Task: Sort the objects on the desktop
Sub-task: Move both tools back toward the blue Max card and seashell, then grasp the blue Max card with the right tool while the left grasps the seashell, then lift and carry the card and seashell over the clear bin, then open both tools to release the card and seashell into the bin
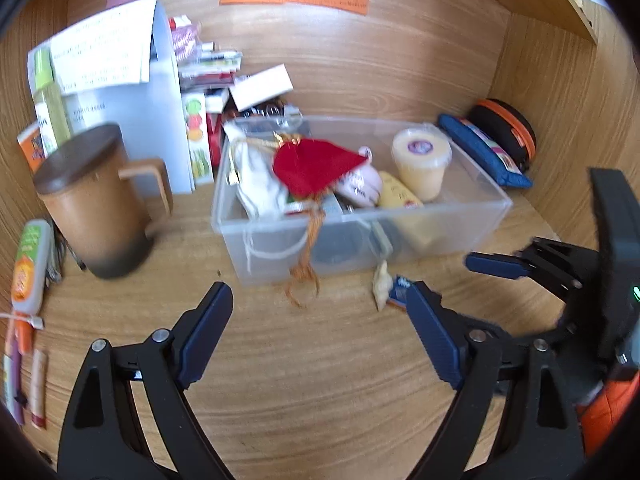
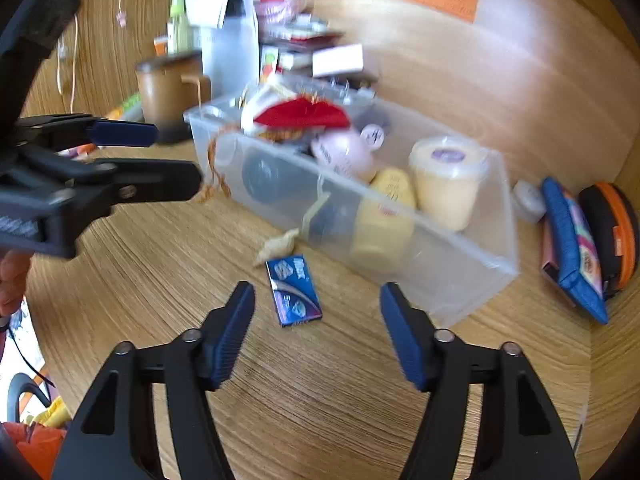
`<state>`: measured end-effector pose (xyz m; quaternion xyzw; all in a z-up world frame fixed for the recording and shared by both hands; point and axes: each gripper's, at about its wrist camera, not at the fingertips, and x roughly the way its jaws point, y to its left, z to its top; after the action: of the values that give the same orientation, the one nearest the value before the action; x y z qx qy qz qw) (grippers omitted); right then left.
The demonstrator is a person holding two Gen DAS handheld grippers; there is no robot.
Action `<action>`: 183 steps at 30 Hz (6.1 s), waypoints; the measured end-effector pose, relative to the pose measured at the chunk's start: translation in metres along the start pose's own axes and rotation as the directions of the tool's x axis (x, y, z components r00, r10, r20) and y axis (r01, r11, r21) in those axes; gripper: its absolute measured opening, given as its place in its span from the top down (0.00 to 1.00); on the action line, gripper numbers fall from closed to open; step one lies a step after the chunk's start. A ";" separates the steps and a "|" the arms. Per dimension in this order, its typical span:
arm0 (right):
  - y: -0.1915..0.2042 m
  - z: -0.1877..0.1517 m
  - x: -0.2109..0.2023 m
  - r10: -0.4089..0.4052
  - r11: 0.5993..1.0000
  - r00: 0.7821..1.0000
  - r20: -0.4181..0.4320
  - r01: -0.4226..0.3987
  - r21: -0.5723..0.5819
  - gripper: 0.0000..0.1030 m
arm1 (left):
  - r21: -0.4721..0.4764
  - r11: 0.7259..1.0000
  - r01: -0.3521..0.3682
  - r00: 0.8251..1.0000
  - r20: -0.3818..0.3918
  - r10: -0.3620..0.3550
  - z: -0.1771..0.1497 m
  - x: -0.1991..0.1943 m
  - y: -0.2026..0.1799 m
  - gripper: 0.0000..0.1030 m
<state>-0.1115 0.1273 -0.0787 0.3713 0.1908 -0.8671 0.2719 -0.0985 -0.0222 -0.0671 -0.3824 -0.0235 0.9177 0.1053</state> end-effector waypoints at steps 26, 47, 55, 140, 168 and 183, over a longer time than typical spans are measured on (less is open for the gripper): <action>-0.006 -0.005 0.021 0.103 0.995 0.994 -0.044 -0.103 0.001 0.76 | 0.032 0.994 0.107 0.985 -0.138 -0.102 -0.006 0.042 -0.028 0.55; -0.049 -0.020 -0.015 0.115 0.987 0.991 0.065 -0.121 0.107 0.76 | 0.082 0.995 0.054 0.984 -0.176 -0.039 0.007 0.073 -0.047 0.85; -0.050 -0.019 -0.024 0.109 0.986 0.990 0.092 -0.120 0.118 0.76 | 0.092 0.995 0.042 0.988 -0.153 -0.028 0.003 0.062 -0.050 0.85; -0.070 0.068 0.041 0.089 0.989 0.994 0.059 -0.096 0.116 0.76 | 0.103 0.994 0.030 0.999 -0.036 -0.027 0.073 0.072 -0.016 0.85; -0.071 0.070 0.006 0.045 0.992 0.986 0.158 -0.063 0.106 0.53 | 0.093 0.996 0.017 1.000 0.015 -0.018 0.079 0.056 -0.013 0.59; -0.075 0.062 -0.032 -0.003 0.985 0.983 0.184 -0.028 0.168 0.26 | 0.125 0.990 -0.060 0.990 0.131 0.043 0.074 0.009 -0.024 0.37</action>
<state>-0.1723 0.1632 -0.0049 0.3126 0.0880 -0.9090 0.2613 -0.1526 0.0062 -0.0186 -0.3154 0.0387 0.9424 0.1042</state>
